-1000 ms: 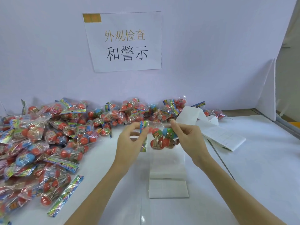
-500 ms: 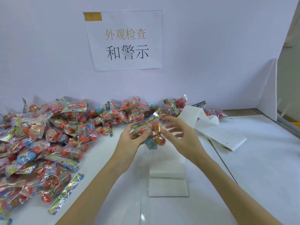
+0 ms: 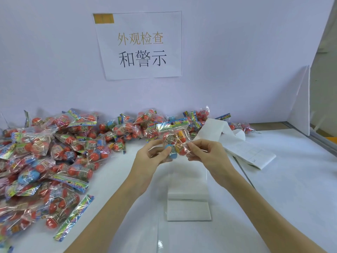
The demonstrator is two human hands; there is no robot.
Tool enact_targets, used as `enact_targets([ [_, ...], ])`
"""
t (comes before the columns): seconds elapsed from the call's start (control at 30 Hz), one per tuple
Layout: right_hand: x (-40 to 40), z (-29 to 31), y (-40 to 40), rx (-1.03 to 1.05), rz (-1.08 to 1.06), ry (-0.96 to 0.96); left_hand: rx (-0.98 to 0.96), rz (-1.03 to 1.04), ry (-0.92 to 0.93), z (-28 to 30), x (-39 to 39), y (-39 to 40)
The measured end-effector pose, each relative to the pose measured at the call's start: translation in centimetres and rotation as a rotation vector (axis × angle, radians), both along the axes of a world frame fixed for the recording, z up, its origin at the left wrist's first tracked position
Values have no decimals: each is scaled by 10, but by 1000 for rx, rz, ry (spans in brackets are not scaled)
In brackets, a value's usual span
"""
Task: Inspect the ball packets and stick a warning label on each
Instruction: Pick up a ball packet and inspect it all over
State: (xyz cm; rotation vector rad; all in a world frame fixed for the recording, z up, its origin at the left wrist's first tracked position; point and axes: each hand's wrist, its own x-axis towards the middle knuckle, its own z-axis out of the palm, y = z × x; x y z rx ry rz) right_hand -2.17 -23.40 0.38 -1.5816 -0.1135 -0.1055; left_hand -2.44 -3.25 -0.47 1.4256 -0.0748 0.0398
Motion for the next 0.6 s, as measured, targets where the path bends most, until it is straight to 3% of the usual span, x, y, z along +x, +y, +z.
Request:
enact_targets([
  [0.1,-1,1,0,-15,25,14,-70,63,-19,-1,4,3],
  [0.17,-2,5,-5,-147,116,5,-98,111,-78,-1,6,10],
  [0.3,-7,7,-24,-669,604,127,117,141,-219,0,9,18],
  [0.37,-9,4,-27,-906,671,125,218,123,-241,1,6,15],
  [0.4,-8,2,-26,-928,644,92,236,111,-235,0,4,14],
  [0.53,-2,3,-21,-592,404,-39,321,95,-217,-3,1,8],
  [0.6,1,4,-21,-561,229,-123,358,104,-230,-4,2,5],
])
